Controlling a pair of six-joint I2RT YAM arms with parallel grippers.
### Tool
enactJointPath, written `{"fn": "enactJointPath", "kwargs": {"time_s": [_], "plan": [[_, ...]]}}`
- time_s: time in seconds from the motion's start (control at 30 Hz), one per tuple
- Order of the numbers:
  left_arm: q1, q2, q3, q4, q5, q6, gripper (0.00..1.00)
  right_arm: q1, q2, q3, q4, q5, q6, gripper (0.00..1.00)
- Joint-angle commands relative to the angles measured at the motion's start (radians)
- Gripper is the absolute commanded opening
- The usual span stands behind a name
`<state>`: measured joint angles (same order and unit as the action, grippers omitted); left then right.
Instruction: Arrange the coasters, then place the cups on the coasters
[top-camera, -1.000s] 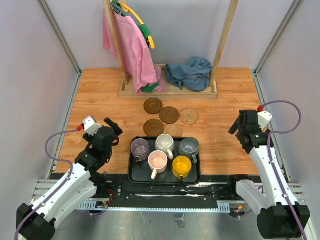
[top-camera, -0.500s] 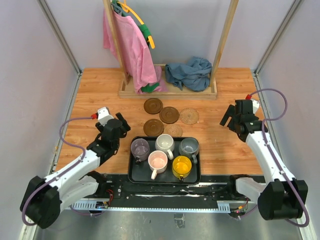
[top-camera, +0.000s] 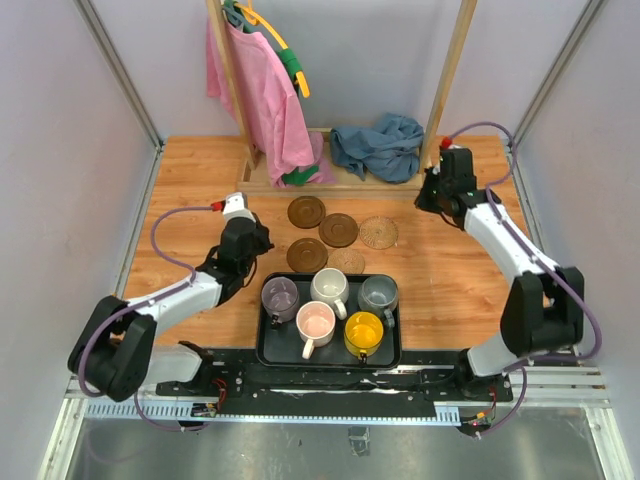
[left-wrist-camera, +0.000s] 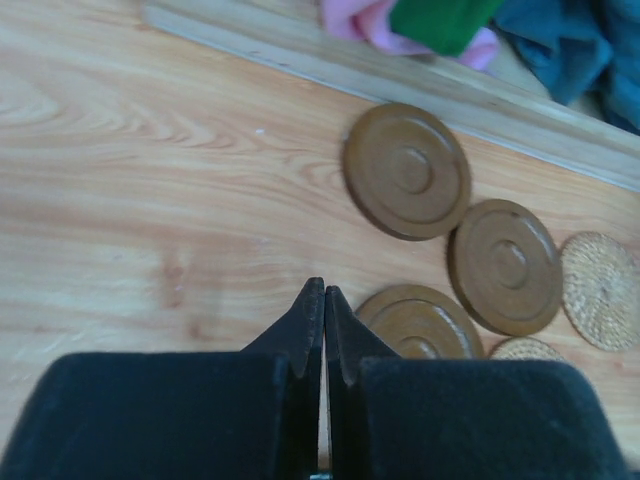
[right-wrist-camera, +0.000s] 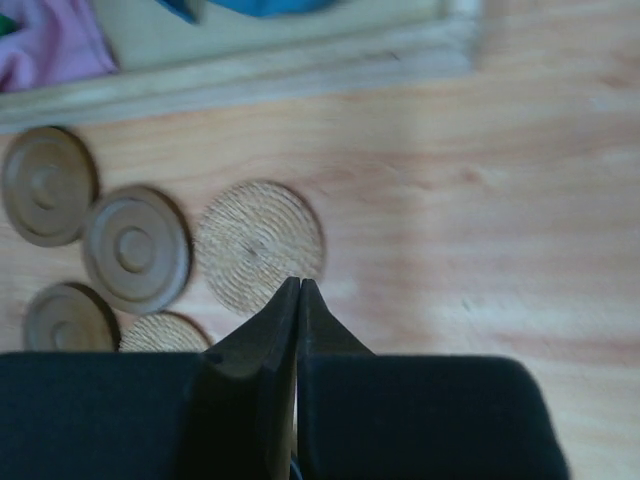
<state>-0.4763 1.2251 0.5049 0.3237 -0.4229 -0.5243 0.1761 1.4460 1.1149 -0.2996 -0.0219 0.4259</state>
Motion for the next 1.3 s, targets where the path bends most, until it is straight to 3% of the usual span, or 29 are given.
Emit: {"fn": "enactJointPath", "kwargs": {"time_s": [0.0, 0.23, 0.53, 1.27], "plan": [[0.004, 0.101, 0.070, 0.155, 0.185, 0.079, 0.01, 0.064, 0.166, 0.162, 0.046, -0.169, -0.041, 0.01], [0.004, 0.274, 0.152, 0.175, 0.376, 0.070, 0.01, 0.197, 0.390, 0.375, -0.001, -0.209, -0.121, 0.01], [0.000, 0.358, 0.168, 0.190, 0.540, 0.056, 0.01, 0.261, 0.519, 0.466, -0.042, -0.251, -0.128, 0.01], [-0.025, 0.457, 0.164, 0.120, 0.550, 0.065, 0.00, 0.312, 0.651, 0.483, -0.060, -0.270, -0.116, 0.01]]}}
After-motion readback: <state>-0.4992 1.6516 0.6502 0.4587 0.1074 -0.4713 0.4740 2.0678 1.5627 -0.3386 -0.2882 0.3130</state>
